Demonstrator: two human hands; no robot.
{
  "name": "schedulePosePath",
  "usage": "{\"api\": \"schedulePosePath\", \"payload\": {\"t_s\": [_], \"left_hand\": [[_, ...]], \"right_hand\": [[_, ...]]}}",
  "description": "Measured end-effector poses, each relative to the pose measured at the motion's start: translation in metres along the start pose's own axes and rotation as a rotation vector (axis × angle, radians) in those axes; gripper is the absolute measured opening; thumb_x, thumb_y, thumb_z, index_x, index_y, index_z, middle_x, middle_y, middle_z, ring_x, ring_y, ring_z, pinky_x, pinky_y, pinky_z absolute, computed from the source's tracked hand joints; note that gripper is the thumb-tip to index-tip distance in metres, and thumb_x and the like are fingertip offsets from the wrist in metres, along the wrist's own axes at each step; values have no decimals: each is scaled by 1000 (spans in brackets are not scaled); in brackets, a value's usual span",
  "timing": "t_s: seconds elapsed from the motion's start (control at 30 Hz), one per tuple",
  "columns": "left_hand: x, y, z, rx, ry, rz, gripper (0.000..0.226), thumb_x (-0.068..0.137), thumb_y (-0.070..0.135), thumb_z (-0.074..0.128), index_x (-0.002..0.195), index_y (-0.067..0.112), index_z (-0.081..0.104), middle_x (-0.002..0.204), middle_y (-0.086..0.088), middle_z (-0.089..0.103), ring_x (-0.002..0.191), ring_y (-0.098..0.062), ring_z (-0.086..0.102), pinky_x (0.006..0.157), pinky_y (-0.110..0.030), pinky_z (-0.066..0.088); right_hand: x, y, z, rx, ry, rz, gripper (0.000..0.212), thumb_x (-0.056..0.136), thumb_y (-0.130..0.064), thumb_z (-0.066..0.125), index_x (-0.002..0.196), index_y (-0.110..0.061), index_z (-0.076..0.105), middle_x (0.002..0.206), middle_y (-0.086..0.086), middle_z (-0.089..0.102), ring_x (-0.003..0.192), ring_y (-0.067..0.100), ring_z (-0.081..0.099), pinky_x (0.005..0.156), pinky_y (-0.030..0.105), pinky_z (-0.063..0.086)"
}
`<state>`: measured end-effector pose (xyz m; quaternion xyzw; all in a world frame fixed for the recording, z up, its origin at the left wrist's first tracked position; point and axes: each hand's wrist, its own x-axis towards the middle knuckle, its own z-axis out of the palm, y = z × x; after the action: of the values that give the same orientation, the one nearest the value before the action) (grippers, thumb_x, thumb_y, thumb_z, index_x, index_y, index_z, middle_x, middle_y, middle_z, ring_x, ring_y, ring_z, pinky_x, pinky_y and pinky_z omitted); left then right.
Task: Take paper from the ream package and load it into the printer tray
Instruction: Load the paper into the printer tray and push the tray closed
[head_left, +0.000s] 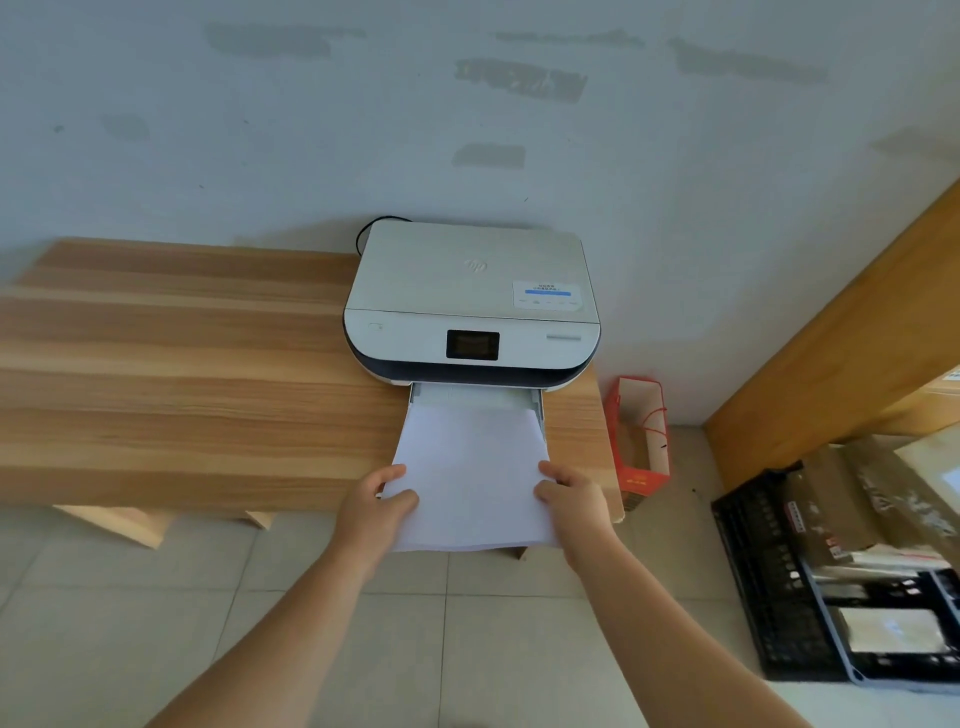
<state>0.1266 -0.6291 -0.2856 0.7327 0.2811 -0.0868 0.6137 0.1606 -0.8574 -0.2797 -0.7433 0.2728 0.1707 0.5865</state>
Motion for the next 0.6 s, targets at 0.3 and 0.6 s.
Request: {"api": "schedulePosePath", "payload": {"t_s": [0.3, 0.6], "left_hand": [[2, -15, 7, 78, -33, -29, 49, 81, 7, 63, 128, 18, 56, 131, 0, 53, 106, -15, 51, 81, -25, 39], [8, -27, 10, 21, -62, -142, 46, 82, 6, 65, 127, 15, 57, 138, -8, 50, 112, -15, 47, 89, -28, 36]], "right_hand": [[9, 29, -1, -6, -16, 43, 44, 87, -6, 53, 129, -18, 61, 117, 3, 62, 100, 23, 60, 83, 30, 49], [22, 44, -4, 2, -27, 110, 43, 85, -5, 57, 126, -16, 62, 104, -3, 62, 99, 24, 61, 90, 36, 52]]}}
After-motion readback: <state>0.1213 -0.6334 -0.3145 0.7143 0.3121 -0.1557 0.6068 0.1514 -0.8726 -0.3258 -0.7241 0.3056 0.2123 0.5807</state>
